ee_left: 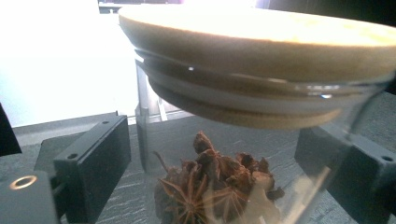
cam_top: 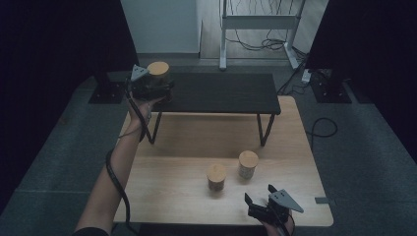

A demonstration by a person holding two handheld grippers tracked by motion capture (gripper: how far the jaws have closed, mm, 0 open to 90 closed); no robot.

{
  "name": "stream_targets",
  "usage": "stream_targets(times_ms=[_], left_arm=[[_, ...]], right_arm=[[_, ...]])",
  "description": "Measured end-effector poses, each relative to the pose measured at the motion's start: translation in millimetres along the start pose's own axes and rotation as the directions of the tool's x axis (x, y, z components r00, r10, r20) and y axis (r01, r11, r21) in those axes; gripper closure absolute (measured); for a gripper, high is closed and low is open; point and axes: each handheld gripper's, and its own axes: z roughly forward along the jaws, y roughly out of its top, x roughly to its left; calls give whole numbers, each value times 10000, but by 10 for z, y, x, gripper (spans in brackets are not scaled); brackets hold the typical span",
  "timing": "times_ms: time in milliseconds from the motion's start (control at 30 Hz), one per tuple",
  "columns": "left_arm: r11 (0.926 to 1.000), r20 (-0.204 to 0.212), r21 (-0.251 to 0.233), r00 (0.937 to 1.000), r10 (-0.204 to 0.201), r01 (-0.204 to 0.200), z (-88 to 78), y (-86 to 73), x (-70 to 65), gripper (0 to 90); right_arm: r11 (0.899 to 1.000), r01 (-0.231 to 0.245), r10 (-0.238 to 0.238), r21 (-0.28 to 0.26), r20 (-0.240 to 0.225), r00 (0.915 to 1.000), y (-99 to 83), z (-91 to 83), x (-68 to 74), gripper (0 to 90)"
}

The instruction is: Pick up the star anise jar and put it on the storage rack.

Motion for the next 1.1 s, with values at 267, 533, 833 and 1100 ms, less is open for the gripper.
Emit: stream_targets(times_ms=[267,533,833,1100], left_arm=[[9998,103,135,9999,115,-117,-40,2,-48,81],[9998,-48,125,9999,151,-150,-106,-1,-77,81],[9998,-60,52,9998,187,-186,-247,-47,-108,81],[9998,-71,14,9998,192,-192,-392,-120,-167,81]], right_arm=[[10000,-16,16,-7,-25,10000,0,1,9,39],[10000,-12,12,-52,32,10000,-3,-7,29,39],[9999,91,-91,-55,47,9999,-5,-16,50,39],[9997,221,-220,-102,59,9997,-11,-30,81,39]])
